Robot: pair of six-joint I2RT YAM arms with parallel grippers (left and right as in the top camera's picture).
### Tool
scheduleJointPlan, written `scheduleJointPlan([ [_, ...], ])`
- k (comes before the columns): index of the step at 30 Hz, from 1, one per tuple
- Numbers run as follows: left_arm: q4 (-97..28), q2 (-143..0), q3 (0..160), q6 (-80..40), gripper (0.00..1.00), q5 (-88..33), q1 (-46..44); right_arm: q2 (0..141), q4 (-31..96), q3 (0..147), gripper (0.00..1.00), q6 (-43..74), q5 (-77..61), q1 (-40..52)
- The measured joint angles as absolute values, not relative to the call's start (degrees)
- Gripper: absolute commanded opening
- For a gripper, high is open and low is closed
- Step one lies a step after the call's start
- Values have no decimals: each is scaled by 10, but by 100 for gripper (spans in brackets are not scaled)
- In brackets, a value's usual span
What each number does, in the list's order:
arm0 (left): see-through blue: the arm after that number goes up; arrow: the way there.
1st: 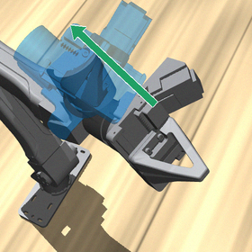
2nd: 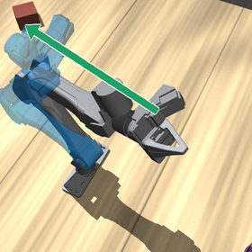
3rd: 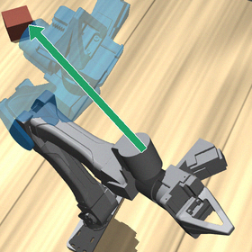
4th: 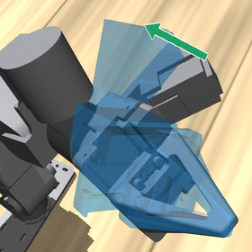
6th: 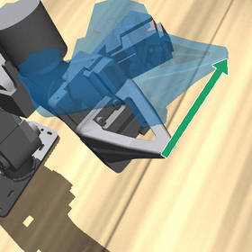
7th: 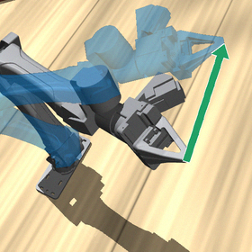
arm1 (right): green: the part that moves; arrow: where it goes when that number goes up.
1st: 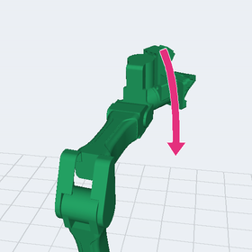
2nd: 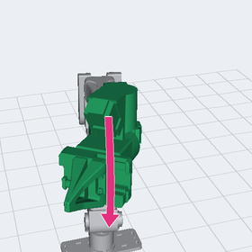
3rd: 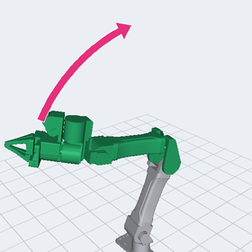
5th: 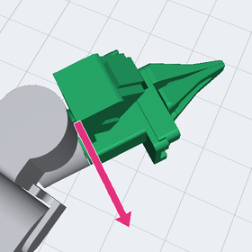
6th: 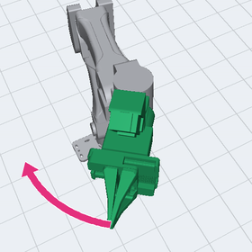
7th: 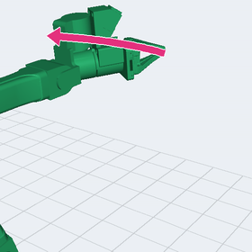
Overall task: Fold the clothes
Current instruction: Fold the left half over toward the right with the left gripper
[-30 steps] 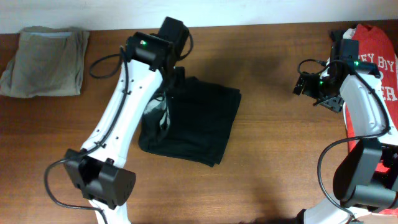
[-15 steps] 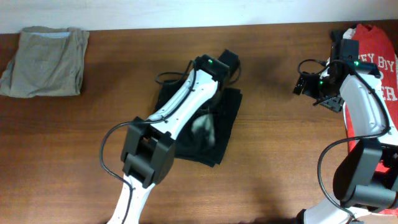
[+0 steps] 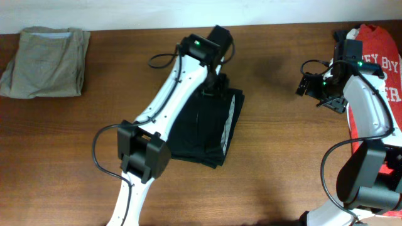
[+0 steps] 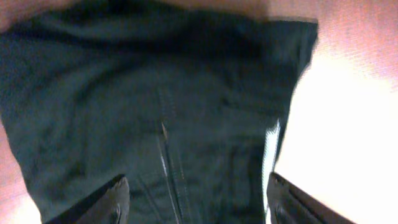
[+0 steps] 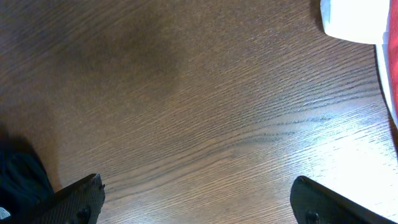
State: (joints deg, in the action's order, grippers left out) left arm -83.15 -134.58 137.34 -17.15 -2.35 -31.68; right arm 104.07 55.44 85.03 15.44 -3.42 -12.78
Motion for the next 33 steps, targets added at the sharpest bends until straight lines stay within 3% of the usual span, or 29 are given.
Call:
scheduleJointPlan([
  [2, -789, -1346, 1355, -168, 29, -21, -298, 1041, 554, 850, 99, 154, -34, -128],
  [3, -779, -1347, 1346, -170, 25, -20, -295, 1041, 554, 850, 99, 154, -34, -128],
  [7, -728, -1402, 1320, -177, 19, -30, -292, 1041, 554, 850, 99, 154, -34, -128],
  [15, -623, -1446, 1310, -178, 20, -89, -318, 1041, 554, 850, 99, 154, -34, -128],
  [20, -592, -1465, 1310, -178, 26, -97, -351, 1041, 554, 850, 99, 154, -34, -128],
  [22, -618, -1466, 1327, -180, 36, -98, -353, 1041, 554, 850, 99, 155, -34, -128],
  [23, -649, -1468, 1352, -182, 46, -101, -353, 1041, 554, 850, 99, 155, -34, -128],
  [26, -782, -1468, 1463, -170, 63, -105, -351, 1041, 554, 850, 99, 154, -34, -128],
  [30, -938, -1430, 1584, -146, 63, -108, -337, 1041, 554, 850, 99, 155, -34, -128],
  [33, -964, -1417, 1583, -116, 56, -119, -329, 1041, 554, 850, 99, 154, -34, -128],
])
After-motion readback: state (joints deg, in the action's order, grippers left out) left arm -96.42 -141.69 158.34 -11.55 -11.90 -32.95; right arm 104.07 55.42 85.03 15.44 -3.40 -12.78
